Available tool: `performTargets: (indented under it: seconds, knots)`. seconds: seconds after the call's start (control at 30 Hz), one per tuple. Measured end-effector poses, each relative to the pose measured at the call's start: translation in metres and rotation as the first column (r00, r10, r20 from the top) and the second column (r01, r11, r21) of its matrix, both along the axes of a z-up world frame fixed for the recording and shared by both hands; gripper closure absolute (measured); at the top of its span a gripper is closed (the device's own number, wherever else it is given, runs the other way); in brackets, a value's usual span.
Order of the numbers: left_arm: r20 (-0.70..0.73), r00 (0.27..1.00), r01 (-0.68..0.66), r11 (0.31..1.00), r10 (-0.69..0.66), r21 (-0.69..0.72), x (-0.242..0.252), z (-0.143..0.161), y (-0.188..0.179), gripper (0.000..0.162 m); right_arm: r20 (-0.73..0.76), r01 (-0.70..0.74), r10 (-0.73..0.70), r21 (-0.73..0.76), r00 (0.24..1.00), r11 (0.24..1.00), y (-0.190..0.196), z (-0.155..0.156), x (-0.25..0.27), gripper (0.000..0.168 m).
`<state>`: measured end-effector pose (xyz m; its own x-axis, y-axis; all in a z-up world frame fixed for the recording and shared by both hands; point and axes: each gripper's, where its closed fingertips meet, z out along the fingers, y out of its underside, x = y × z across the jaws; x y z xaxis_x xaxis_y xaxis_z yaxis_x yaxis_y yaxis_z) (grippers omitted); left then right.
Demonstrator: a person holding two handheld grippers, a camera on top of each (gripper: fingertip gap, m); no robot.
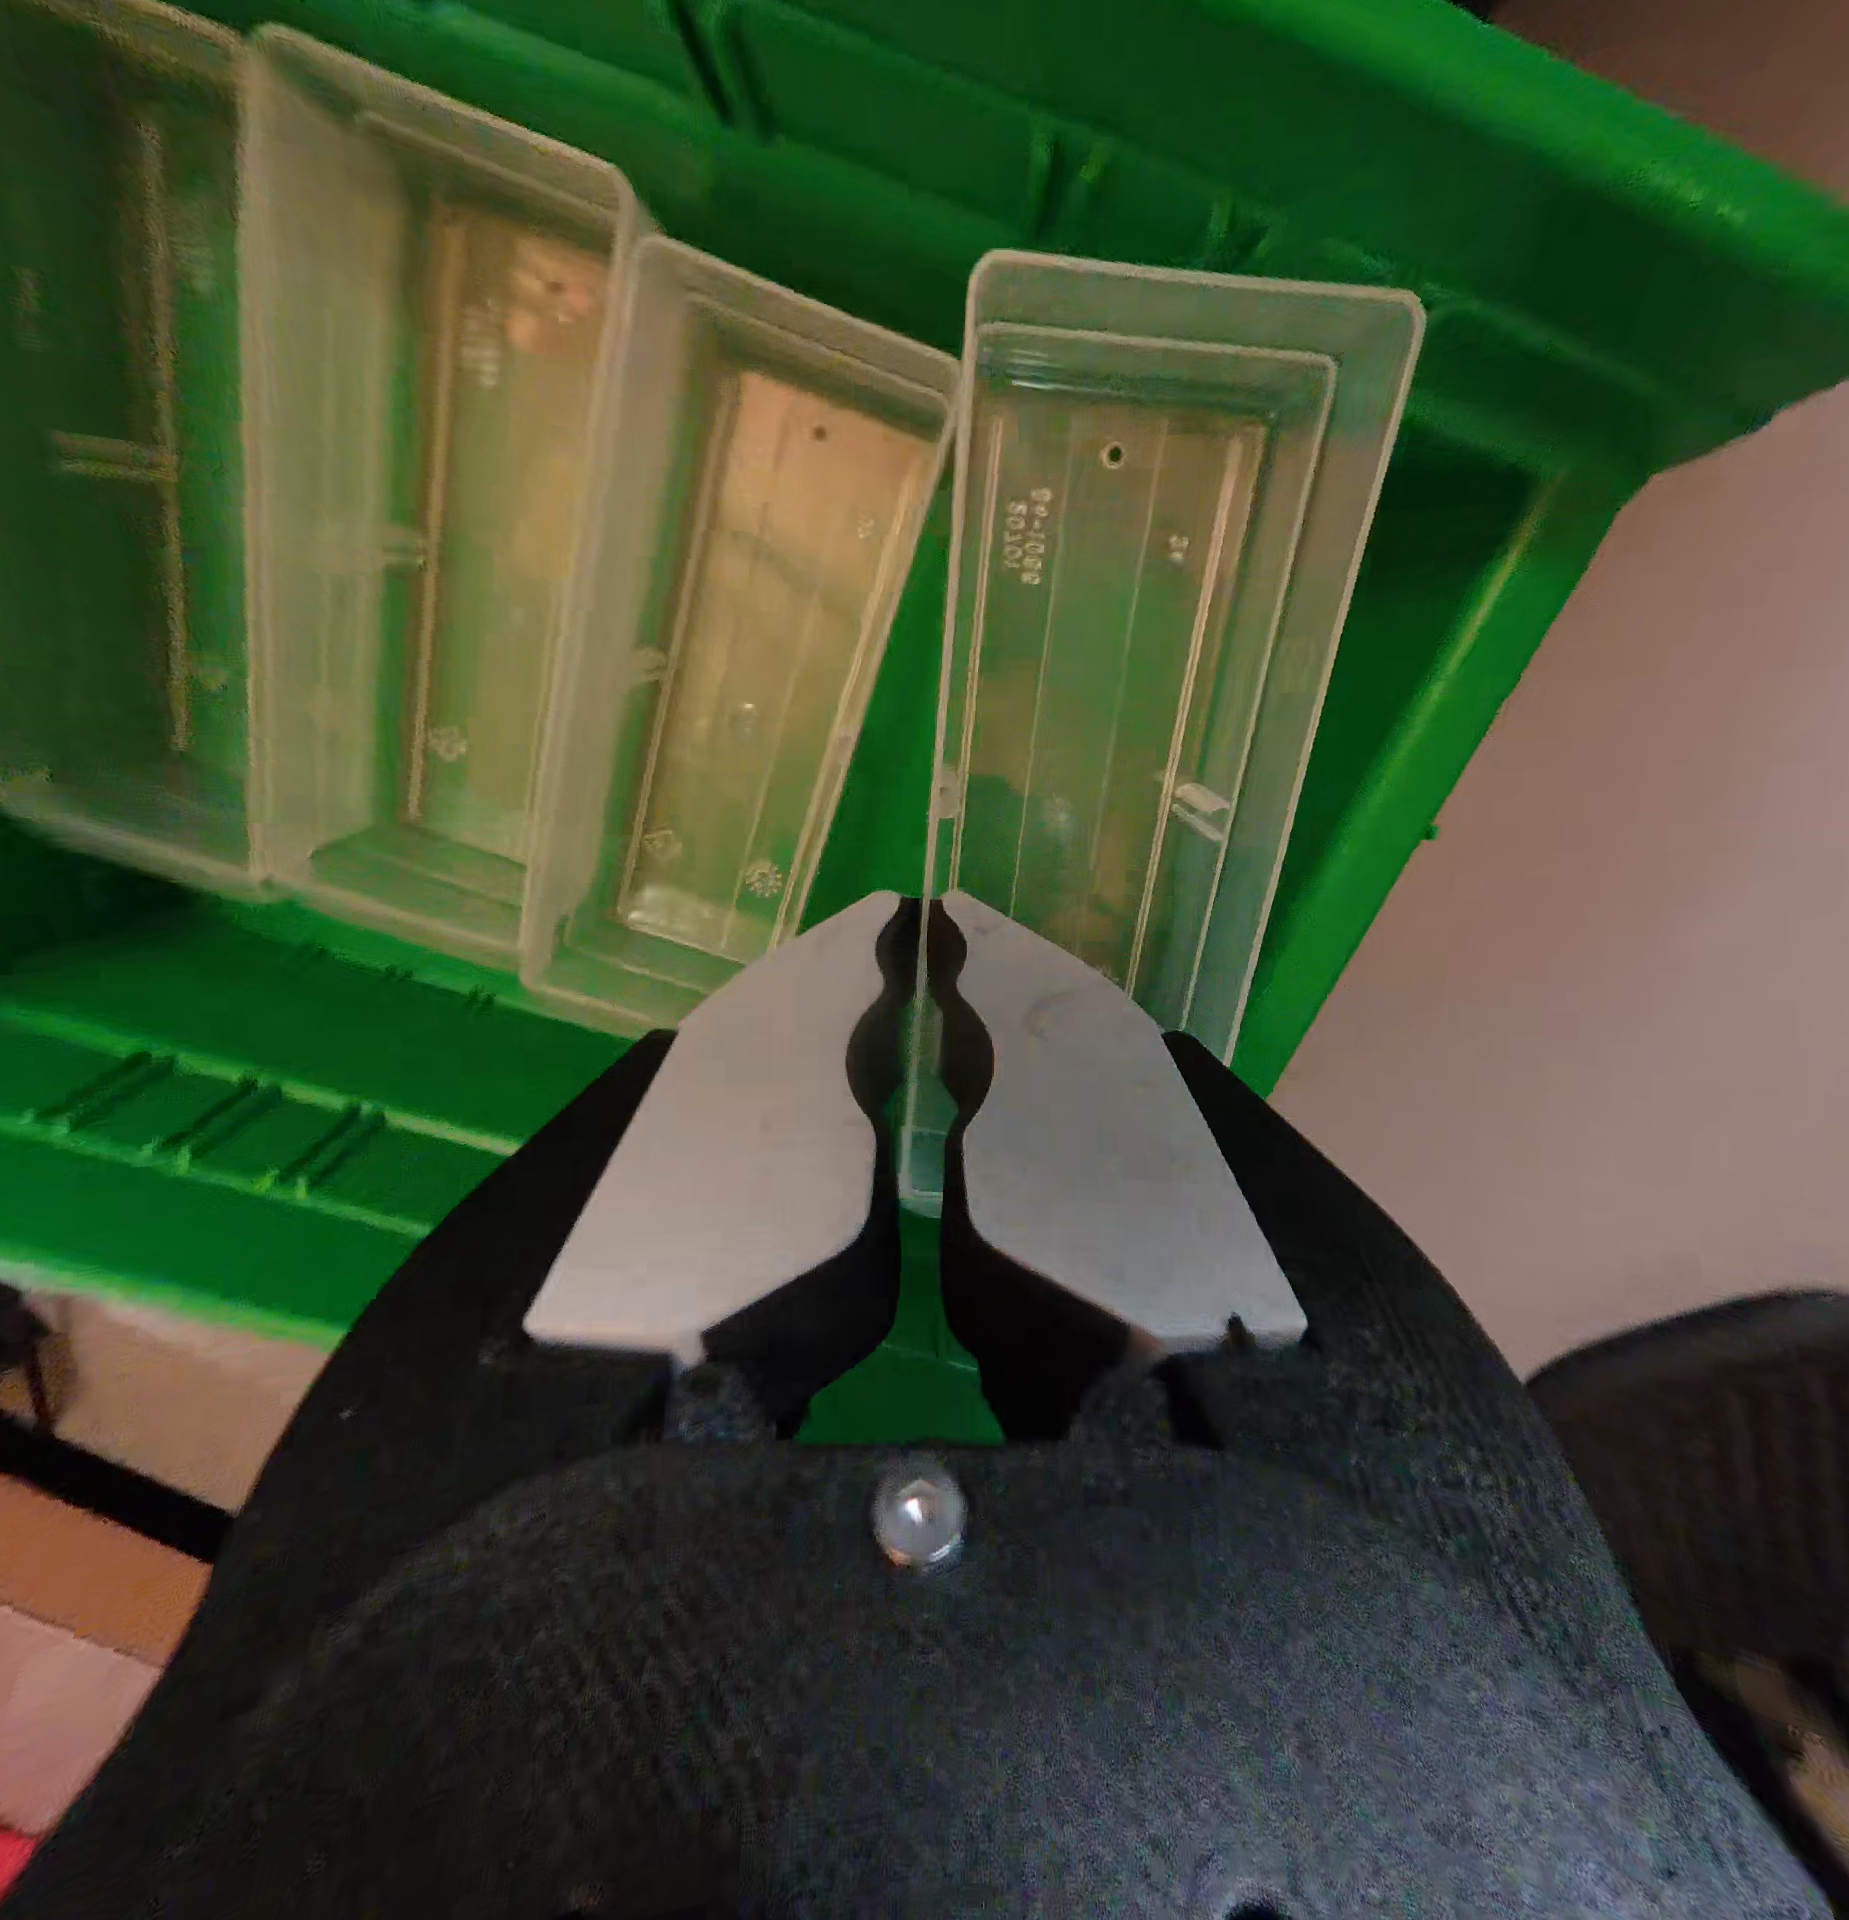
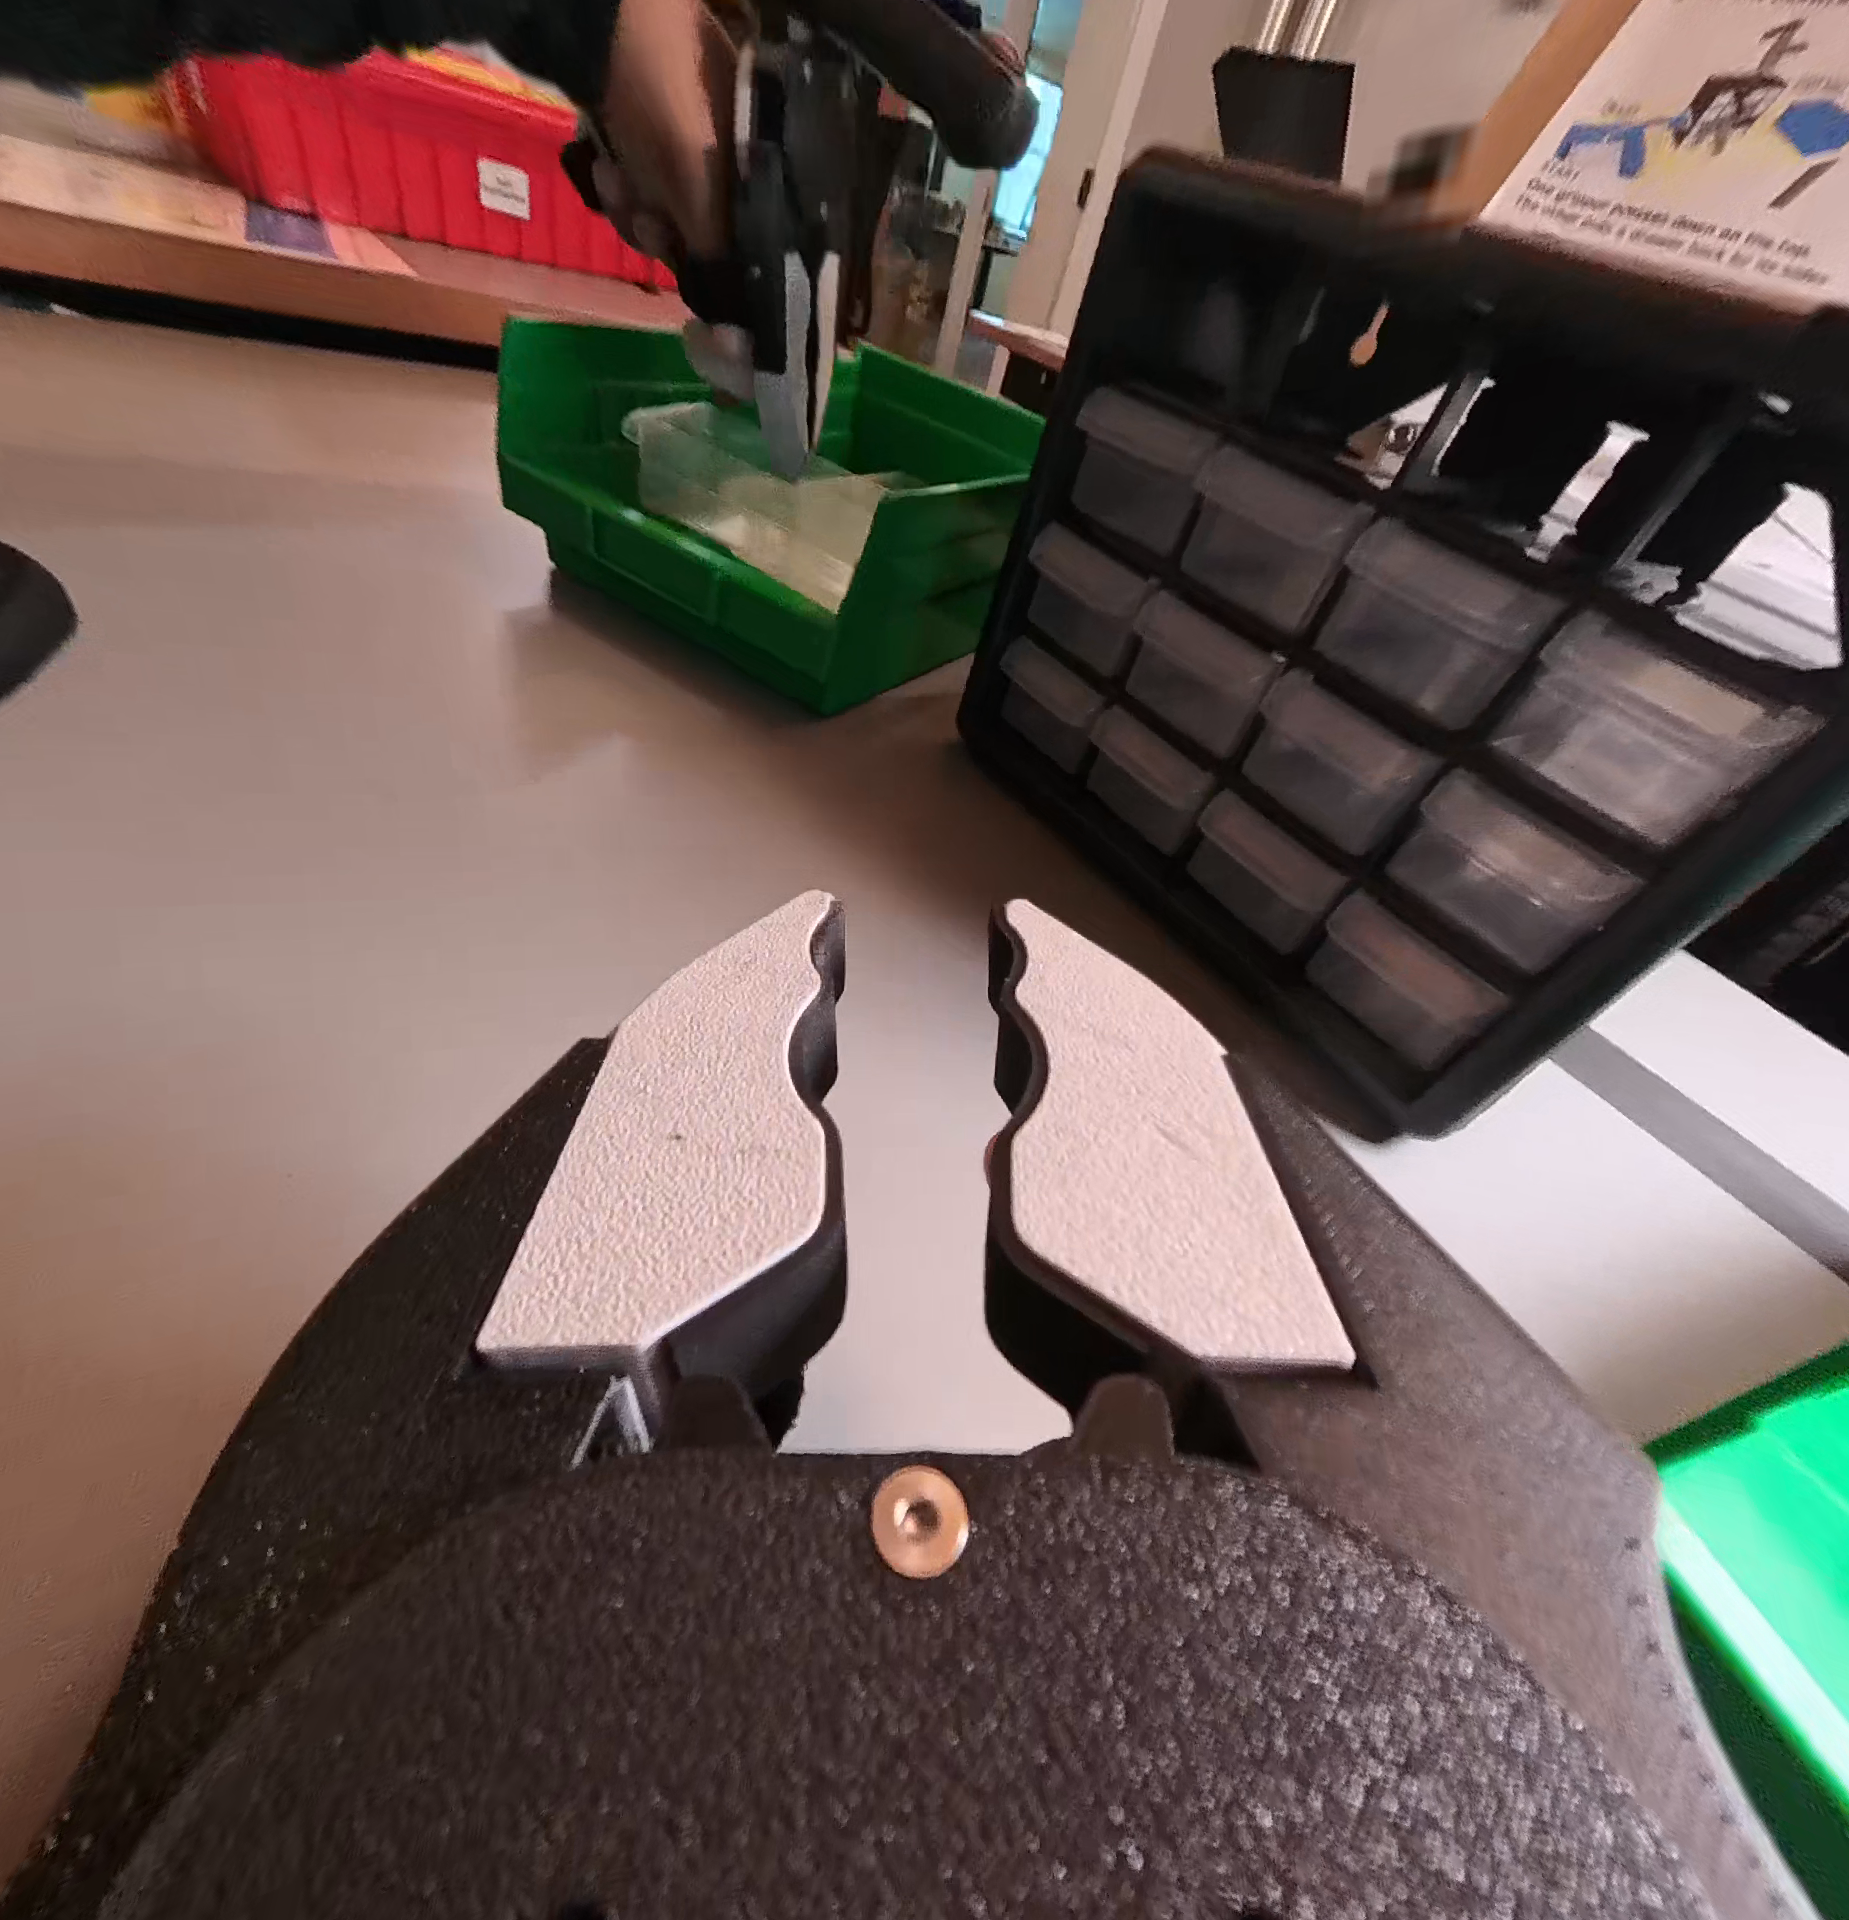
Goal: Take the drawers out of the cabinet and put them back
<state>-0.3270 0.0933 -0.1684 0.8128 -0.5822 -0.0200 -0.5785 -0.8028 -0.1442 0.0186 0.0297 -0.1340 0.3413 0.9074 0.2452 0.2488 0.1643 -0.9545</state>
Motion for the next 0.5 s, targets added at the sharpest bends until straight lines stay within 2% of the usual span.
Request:
performTargets:
  seconds: [0.03,0.17,0.3,0.5]
  knots:
    - [-0.009,0.999,-0.034,0.998,0.034,0.047,-0.002,0.004,0.0,0.161,-0.011,-0.003,0.004,0.013,1.0,1.0,-0.002,0.005,0.001,0.142]
    - [0.058,0.982,-0.189,0.954,0.181,0.232,-0.002,0.019,0.0,0.16,-0.032,0.034,-0.033,0.026,0.999,0.999,-0.004,0.018,0.005,0.141]
    - [0.041,0.975,-0.222,0.947,0.219,0.233,-0.013,0.022,-0.014,0.16,-0.058,0.048,-0.051,-0.045,0.997,0.998,-0.004,0.024,0.002,0.141]
    - [0.16,0.966,-0.246,0.92,0.205,0.306,-0.016,0.041,-0.004,0.16,-0.065,0.048,-0.05,-0.031,0.997,0.998,-0.001,0.022,-0.009,0.141]
